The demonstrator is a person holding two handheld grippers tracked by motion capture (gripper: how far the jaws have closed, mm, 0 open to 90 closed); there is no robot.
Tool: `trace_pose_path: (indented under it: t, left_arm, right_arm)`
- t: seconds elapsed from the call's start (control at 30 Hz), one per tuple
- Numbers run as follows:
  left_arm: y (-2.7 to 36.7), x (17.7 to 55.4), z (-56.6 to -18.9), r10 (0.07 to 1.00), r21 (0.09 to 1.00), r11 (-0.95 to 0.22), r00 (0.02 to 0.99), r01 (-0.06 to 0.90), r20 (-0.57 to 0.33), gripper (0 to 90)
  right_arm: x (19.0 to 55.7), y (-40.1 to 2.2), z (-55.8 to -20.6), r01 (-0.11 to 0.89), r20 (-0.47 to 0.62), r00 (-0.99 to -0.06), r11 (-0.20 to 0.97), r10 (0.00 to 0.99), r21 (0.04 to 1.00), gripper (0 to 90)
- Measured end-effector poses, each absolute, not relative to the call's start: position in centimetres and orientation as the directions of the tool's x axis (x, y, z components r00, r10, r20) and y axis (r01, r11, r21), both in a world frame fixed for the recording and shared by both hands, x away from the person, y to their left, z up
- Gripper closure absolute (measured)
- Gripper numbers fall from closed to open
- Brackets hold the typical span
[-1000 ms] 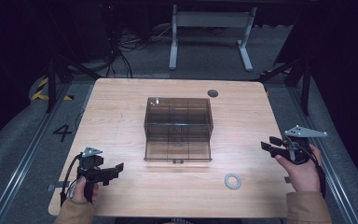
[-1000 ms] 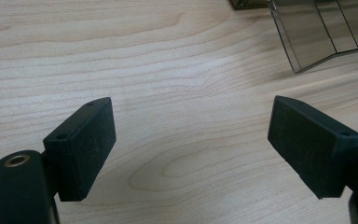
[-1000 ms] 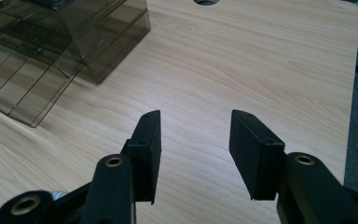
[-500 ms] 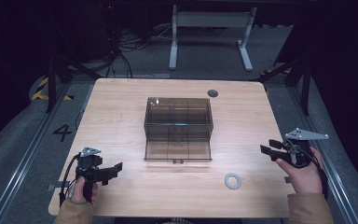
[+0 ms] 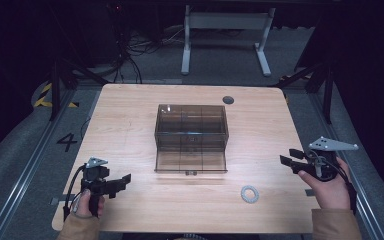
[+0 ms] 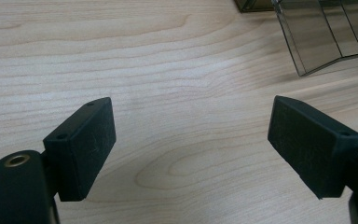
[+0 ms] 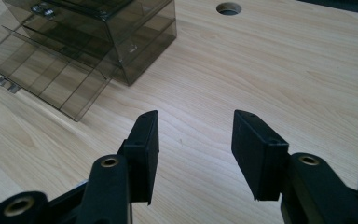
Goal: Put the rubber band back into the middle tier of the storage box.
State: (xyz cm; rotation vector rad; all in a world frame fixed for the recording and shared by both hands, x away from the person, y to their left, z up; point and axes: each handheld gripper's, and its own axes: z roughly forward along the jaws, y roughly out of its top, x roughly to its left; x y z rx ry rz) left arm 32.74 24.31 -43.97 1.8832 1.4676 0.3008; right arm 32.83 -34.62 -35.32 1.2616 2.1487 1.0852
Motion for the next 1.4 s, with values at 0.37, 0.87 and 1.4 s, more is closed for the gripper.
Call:
trace_pose_path:
  t: [0.37,0.87,1.4]
  left_arm:
    - [24.0,32.8,-43.9,0.913,0.658,-0.099,0.331,0.746,-0.238,15.8]
    - [23.9,33.1,-43.9,0.913,0.654,-0.105,0.334,0.749,-0.236,15.8]
    - [24.0,33.1,-44.0,0.912,0.652,-0.099,0.331,0.751,-0.243,15.8]
  right_arm:
    - [33.5,-33.9,-34.1,0.549,0.020,-0.551,0.344,0.834,0.762,52.6]
    - [35.7,-32.4,-32.3,0.625,-0.006,-0.587,0.458,0.809,0.632,53.4]
    - [37.2,-30.7,-31.1,0.650,-0.046,-0.638,0.570,0.768,0.502,62.1]
